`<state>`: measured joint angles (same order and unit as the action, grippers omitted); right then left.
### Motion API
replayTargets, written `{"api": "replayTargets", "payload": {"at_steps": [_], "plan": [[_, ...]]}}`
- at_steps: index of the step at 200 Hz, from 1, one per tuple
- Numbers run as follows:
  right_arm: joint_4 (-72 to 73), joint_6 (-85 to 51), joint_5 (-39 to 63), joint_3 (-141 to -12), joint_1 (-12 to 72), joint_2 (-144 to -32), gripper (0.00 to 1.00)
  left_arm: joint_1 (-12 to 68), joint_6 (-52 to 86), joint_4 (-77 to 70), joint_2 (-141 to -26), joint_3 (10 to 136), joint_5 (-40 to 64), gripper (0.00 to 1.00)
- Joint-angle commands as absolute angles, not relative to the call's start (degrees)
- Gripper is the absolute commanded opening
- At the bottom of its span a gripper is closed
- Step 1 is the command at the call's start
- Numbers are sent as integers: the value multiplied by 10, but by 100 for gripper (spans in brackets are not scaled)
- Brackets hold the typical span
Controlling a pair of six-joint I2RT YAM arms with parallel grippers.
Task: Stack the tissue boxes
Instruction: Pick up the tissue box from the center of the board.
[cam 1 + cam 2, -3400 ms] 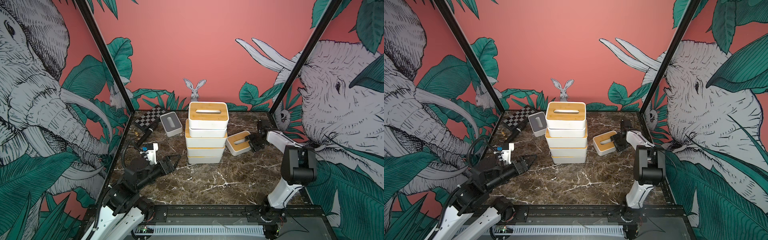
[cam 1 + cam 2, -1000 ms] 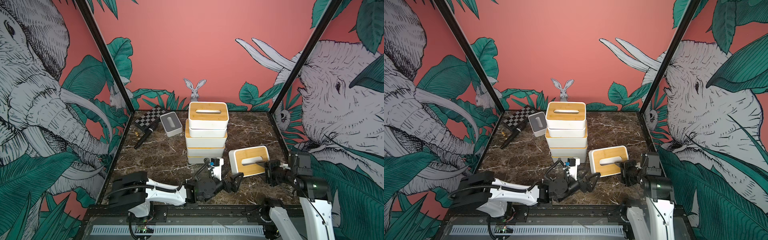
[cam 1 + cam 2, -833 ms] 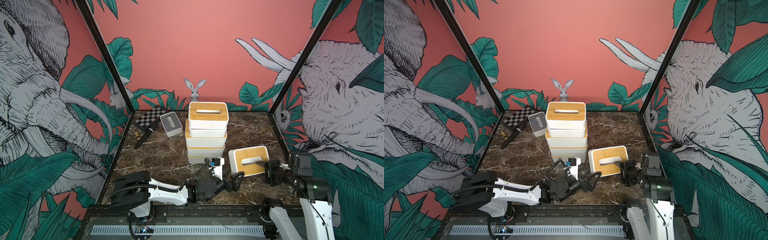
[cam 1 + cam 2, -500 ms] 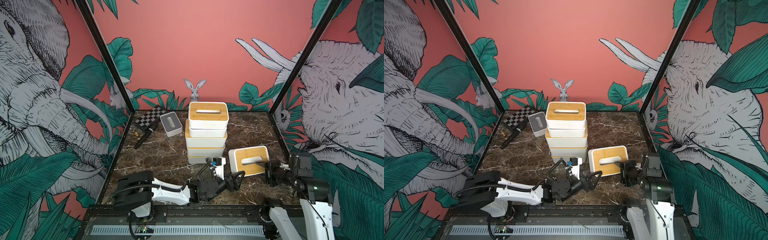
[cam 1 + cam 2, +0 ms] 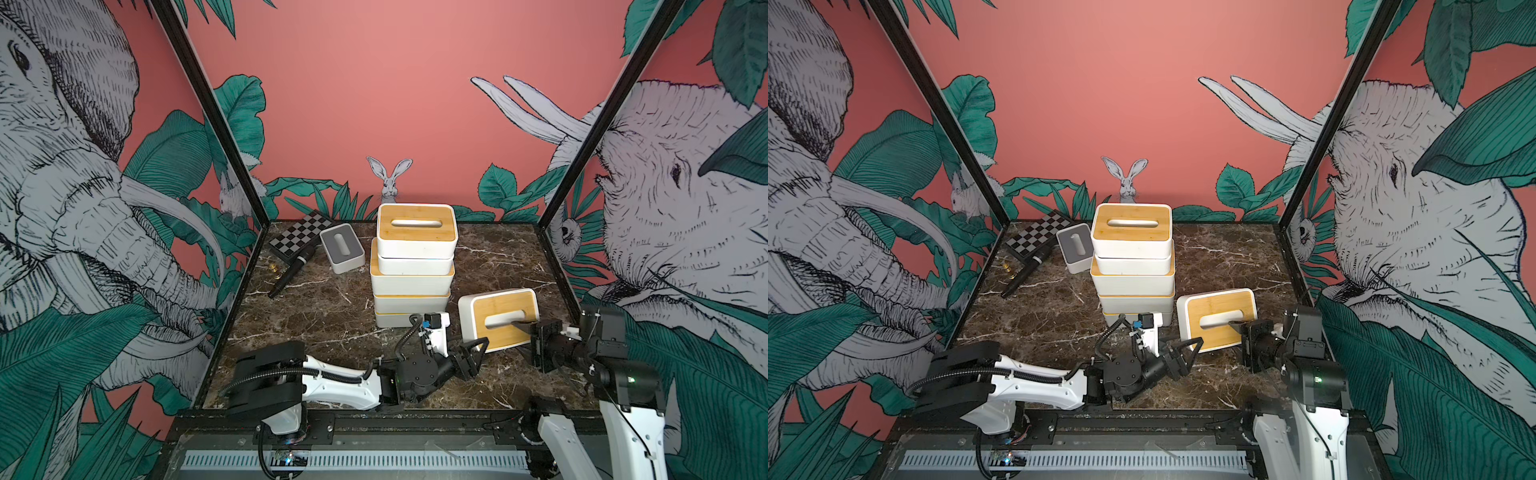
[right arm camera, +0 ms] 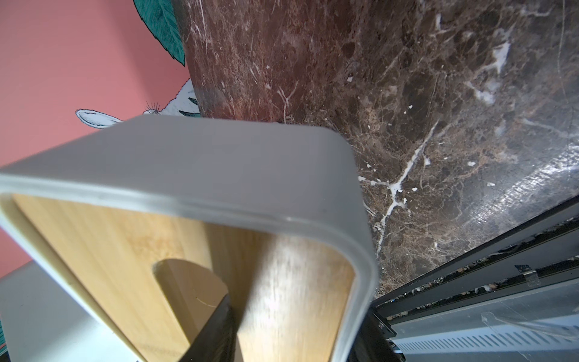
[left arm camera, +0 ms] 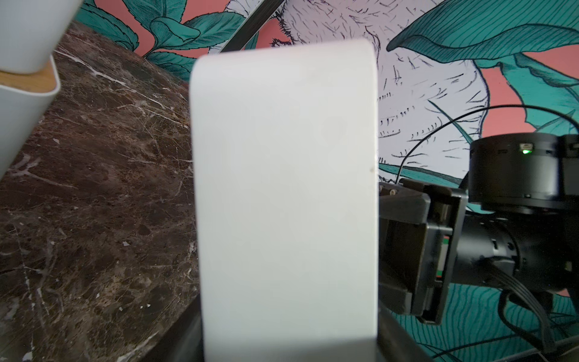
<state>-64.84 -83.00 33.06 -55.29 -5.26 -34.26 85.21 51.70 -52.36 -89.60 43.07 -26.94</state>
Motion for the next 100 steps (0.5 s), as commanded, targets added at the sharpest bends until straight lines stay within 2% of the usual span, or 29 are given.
{"api": "replayTargets", "payload": {"at_steps": [1,50,61,100], "plan": [[-609,-842,361,-549,-53,-335,40,855,508,-486,-868,443,-283,59],[-595,-846,365,-539,-52,-331,48,855,499,-474,-856,449,-279,59],[-587,-849,367,-535,-52,-329,48,855,496,-483,-859,449,-280,57],[-570,-852,374,-531,-52,-328,63,855,490,-488,-861,457,-288,54]]}}
